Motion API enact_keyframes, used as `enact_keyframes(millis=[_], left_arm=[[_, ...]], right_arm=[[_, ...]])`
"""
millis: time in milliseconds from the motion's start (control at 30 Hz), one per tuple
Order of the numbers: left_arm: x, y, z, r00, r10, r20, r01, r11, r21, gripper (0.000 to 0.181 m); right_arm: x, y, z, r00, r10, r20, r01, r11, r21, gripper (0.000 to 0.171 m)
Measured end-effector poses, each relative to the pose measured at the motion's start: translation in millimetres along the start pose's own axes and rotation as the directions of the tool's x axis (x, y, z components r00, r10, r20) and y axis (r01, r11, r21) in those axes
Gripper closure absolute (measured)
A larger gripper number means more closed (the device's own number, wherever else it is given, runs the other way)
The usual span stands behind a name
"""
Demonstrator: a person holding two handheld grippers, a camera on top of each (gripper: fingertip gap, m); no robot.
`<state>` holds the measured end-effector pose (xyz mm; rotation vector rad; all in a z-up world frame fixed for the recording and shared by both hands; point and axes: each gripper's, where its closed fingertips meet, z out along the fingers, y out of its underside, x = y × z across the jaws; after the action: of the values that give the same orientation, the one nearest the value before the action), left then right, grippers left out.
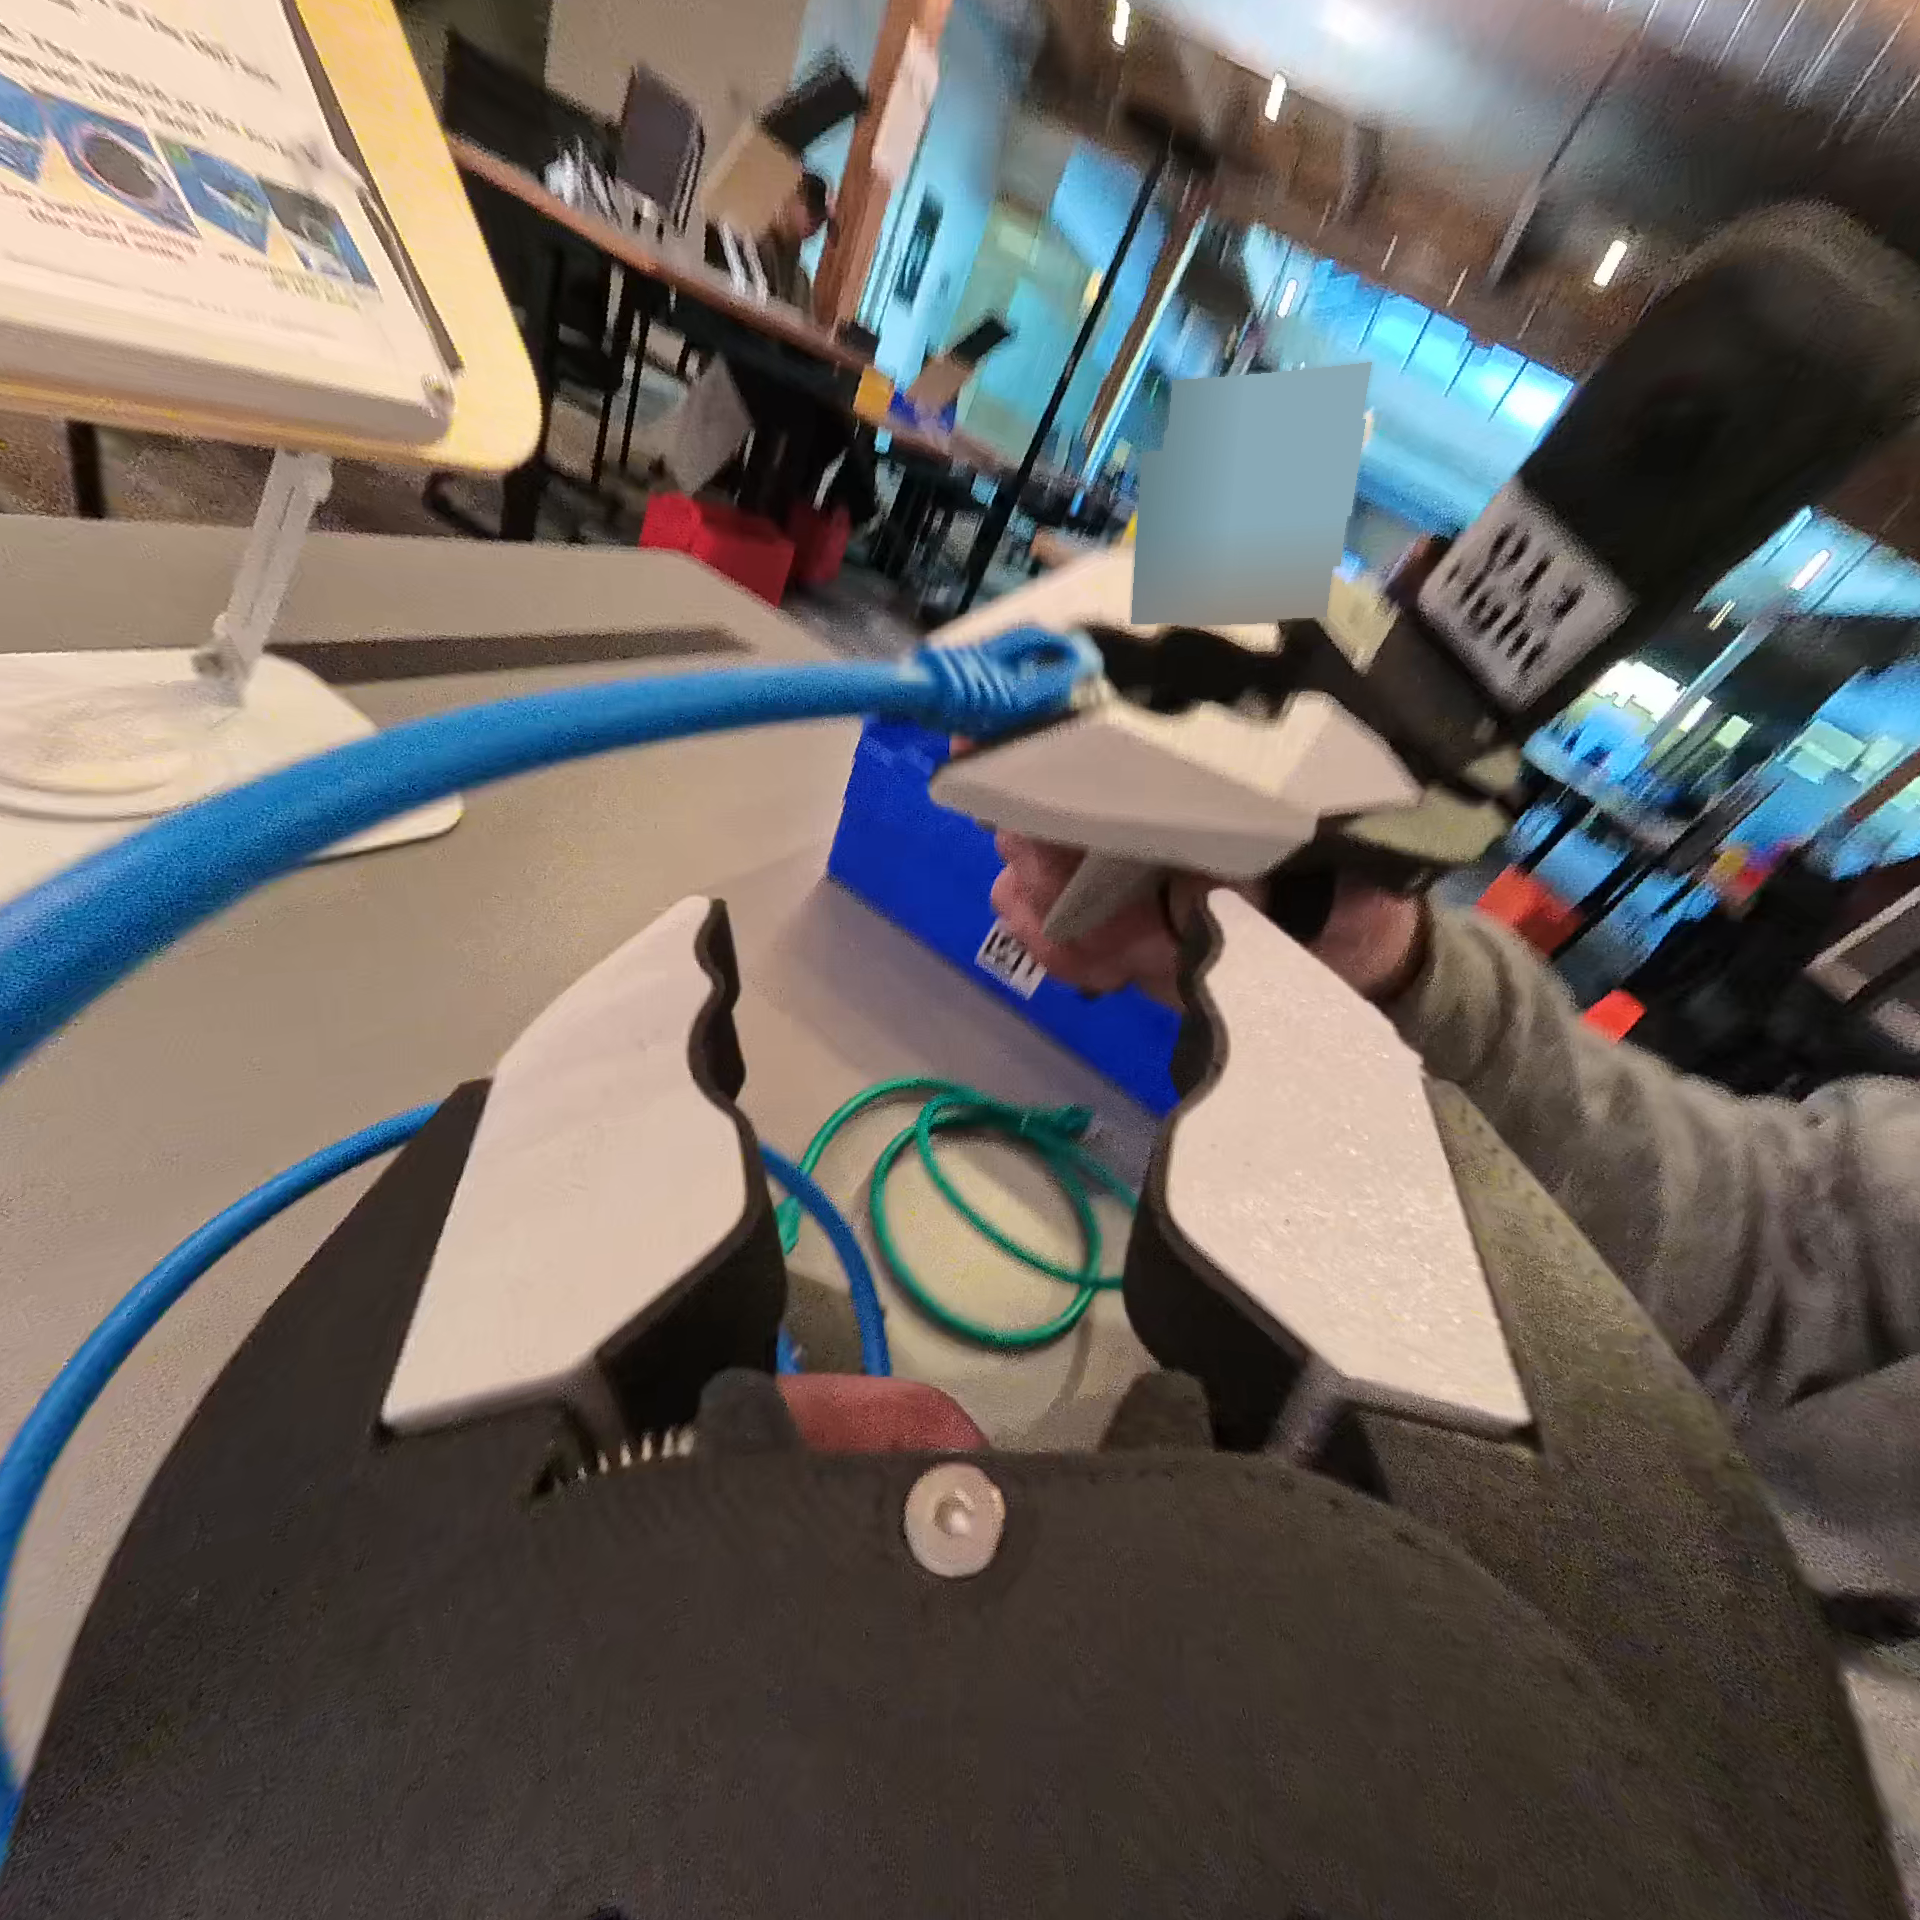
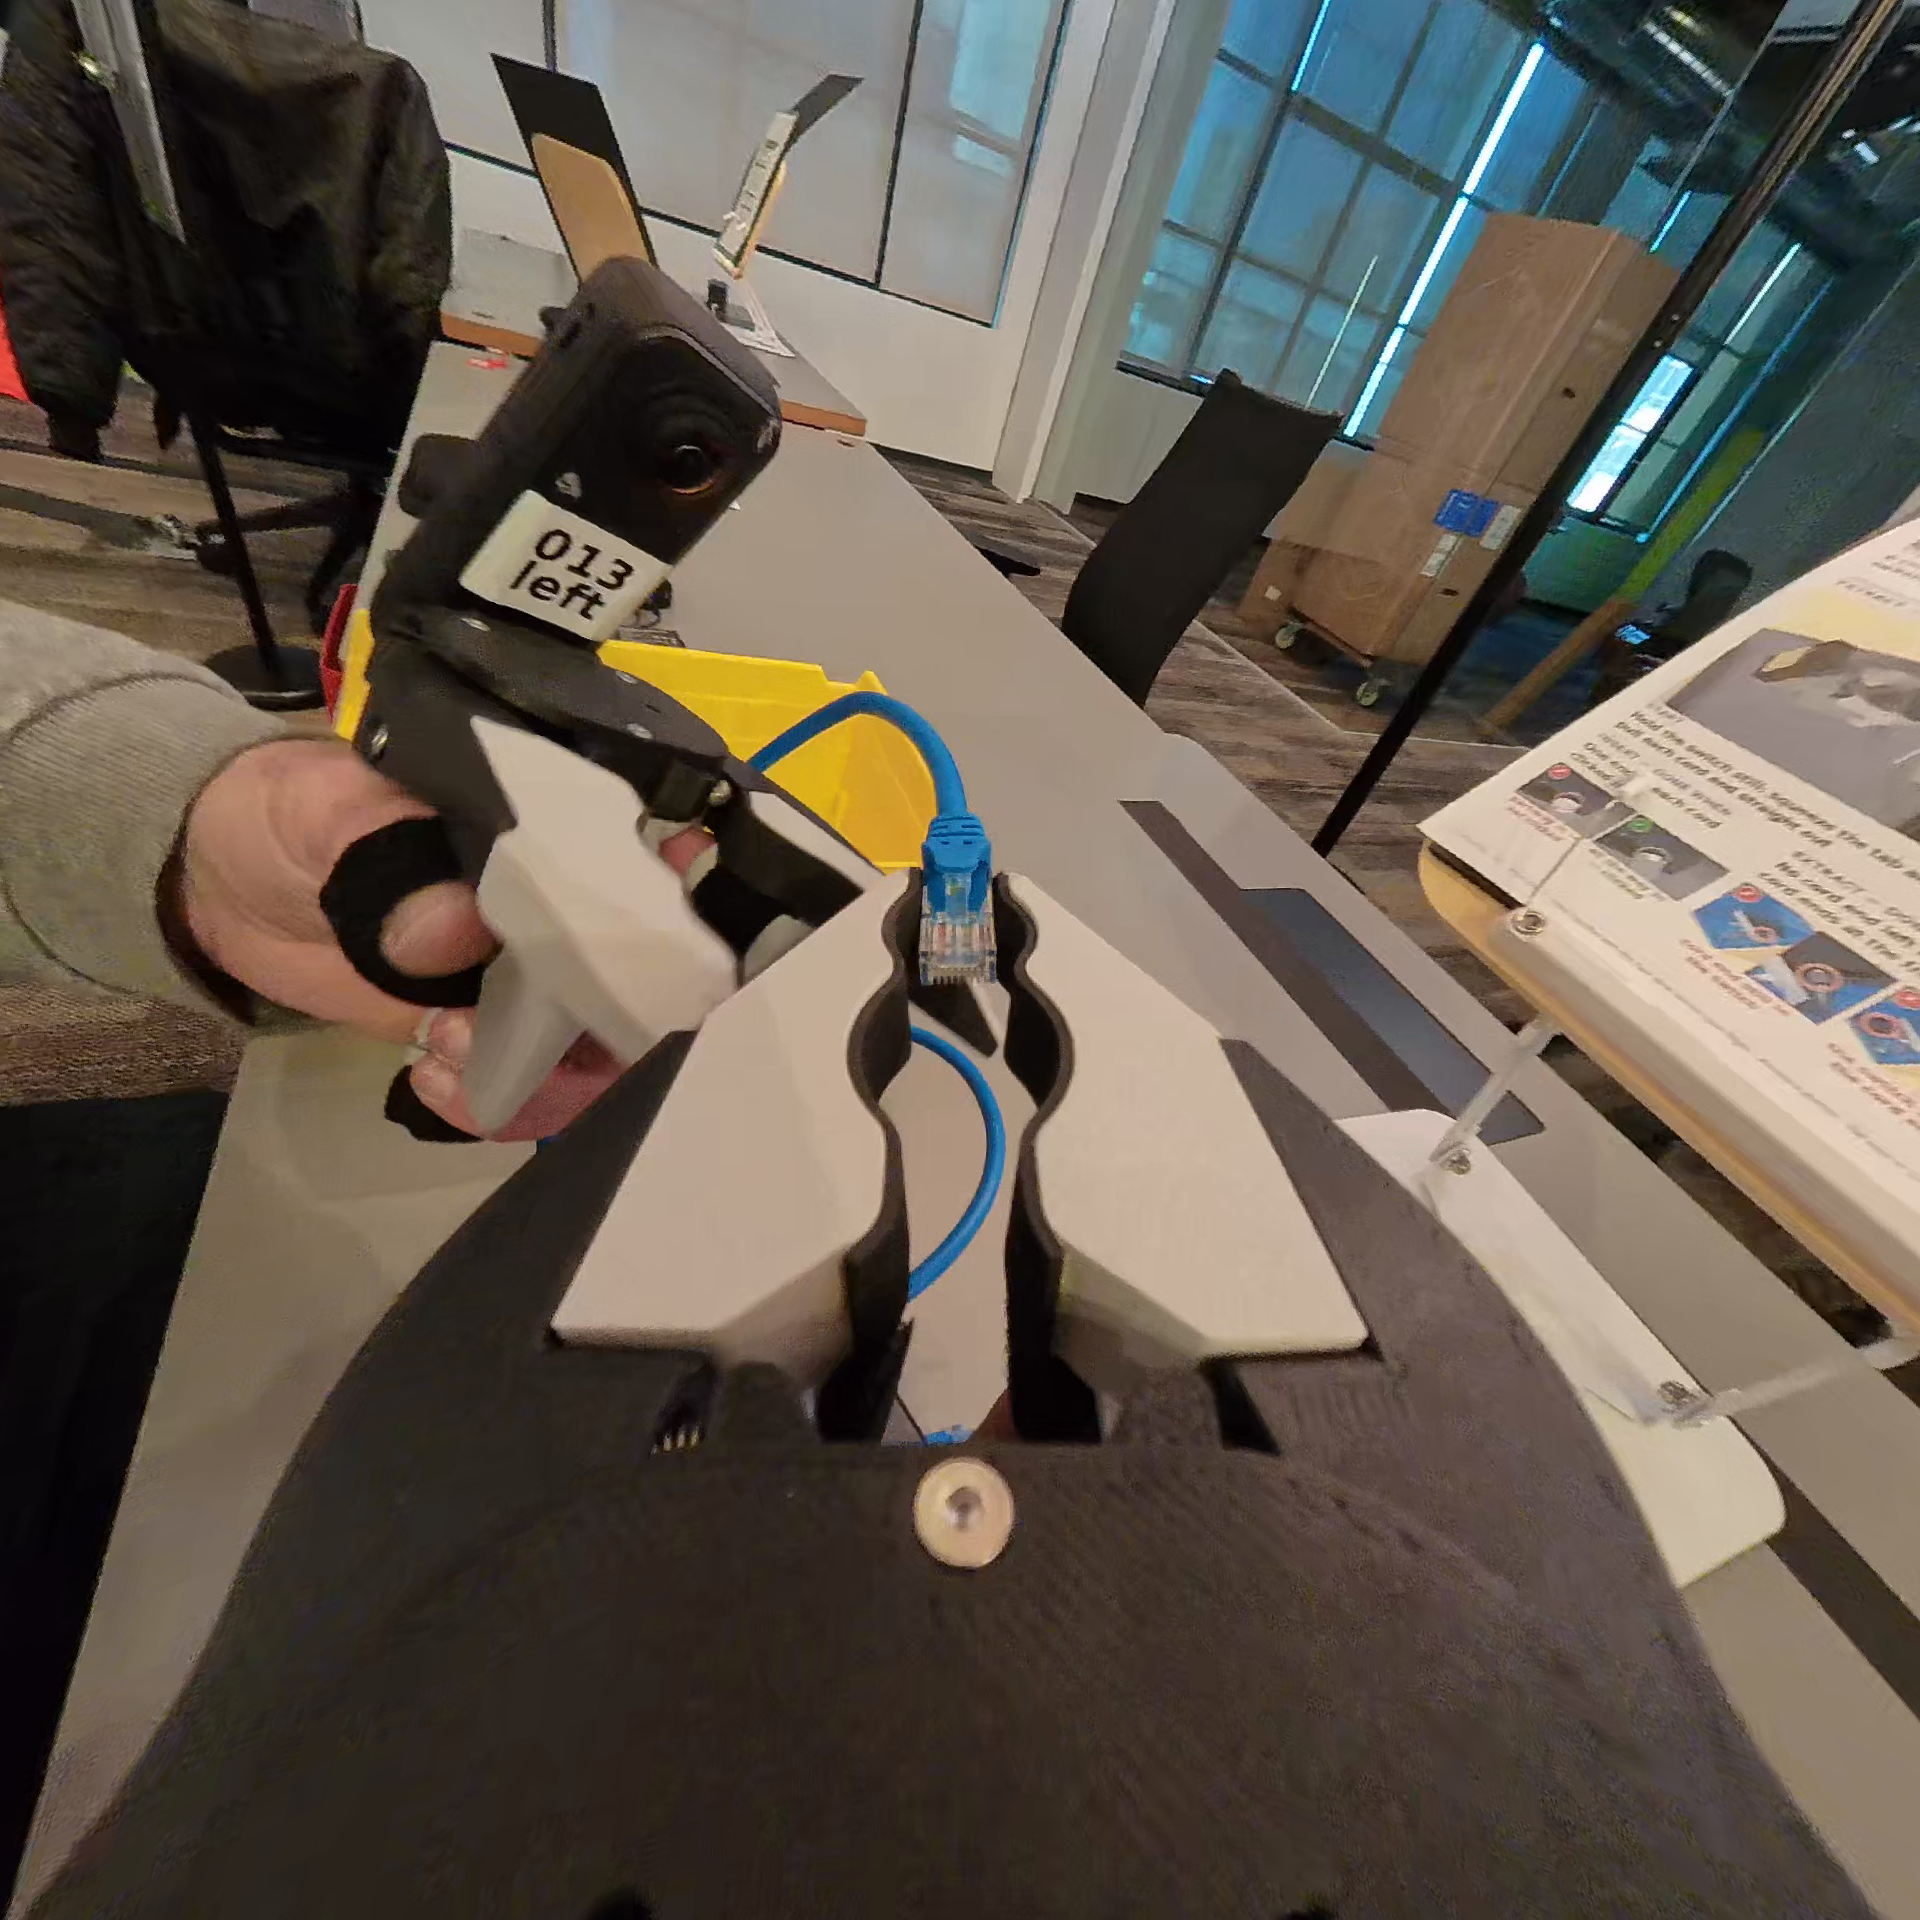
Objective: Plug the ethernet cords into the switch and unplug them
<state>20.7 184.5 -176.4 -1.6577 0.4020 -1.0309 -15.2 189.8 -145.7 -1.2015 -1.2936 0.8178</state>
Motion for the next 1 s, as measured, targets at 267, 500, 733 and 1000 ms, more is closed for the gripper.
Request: enact_keyframes(millis=[267,500,733,1000], left_arm=[[21.6,-22.6,-9.1,0.991,0.039,-0.126,-0.015,0.982,0.187,0.099],[29.5,-44.9,-25.6,0.983,0.124,-0.136,-0.081,0.954,0.289,0.106],[34.3,-41.4,-29.8,0.962,0.240,-0.126,-0.202,0.944,0.260,0.125],[27.1,-42.9,-28.0,0.973,0.202,-0.114,-0.166,0.951,0.262,0.115]], right_arm=[[-9.1,-16.7,0.6,0.996,0.081,0.047,-0.083,0.995,0.046,0.163],[-18.5,-16.1,1.4,0.978,0.158,0.138,-0.165,0.985,0.043,0.163],[-27.6,-18.5,-4.2,0.933,0.249,0.262,-0.265,0.964,0.029,0.163],[-36.1,-17.5,-7.8,0.894,0.294,0.339,-0.312,0.950,-0.001,0.163]])
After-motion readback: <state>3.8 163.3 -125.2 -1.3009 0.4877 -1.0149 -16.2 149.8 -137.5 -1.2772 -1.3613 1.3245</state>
